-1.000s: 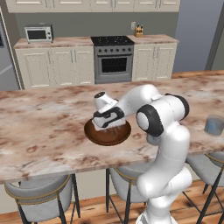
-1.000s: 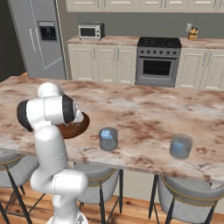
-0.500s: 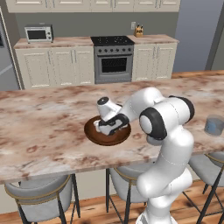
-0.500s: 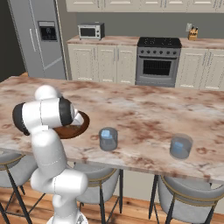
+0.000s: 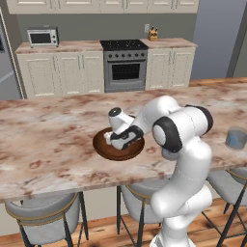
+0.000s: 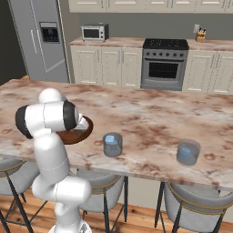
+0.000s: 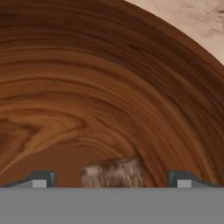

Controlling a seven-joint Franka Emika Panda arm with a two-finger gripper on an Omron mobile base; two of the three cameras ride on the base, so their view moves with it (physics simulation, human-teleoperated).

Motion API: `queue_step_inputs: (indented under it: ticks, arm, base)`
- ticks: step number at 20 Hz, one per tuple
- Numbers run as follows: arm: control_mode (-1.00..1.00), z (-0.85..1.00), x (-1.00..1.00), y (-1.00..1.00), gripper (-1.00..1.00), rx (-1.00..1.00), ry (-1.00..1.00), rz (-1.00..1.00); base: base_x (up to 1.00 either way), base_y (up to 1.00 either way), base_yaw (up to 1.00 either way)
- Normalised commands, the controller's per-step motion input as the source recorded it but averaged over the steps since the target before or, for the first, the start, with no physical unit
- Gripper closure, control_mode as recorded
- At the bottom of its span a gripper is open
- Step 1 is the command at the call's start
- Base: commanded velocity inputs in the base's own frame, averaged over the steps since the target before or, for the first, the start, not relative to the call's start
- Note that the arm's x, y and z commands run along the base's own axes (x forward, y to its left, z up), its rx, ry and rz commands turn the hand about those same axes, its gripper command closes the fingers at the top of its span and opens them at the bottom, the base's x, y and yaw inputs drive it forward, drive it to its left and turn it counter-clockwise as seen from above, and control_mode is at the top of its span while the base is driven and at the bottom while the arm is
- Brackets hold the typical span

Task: There are four ice cubes in the ice bowl. Place two ice cubes in each glass of water.

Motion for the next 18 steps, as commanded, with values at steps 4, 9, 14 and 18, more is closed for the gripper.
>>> queue_step_inputs:
  ticks: [4, 9, 14, 18]
  arm:
    - [-1.0, 0.0, 0.16, 0.0, -1.0, 0.0, 0.0, 0.0]
    - [-1.0, -0.08, 0.0, 0.0, -1.0, 0.0, 0.0, 0.0]
    - [-1.0, -0.12, 0.0, 0.0, -1.0, 0.0, 0.0, 0.0]
    - [-1.0, -0.09, 0.0, 0.0, 1.0, 0.0, -0.01, 0.0]
  base:
    - [0.0, 0.0, 0.0]
    - [0.0, 0.0, 0.0]
    - [0.0, 0.0, 0.0]
    - [0.0, 0.0, 0.0]
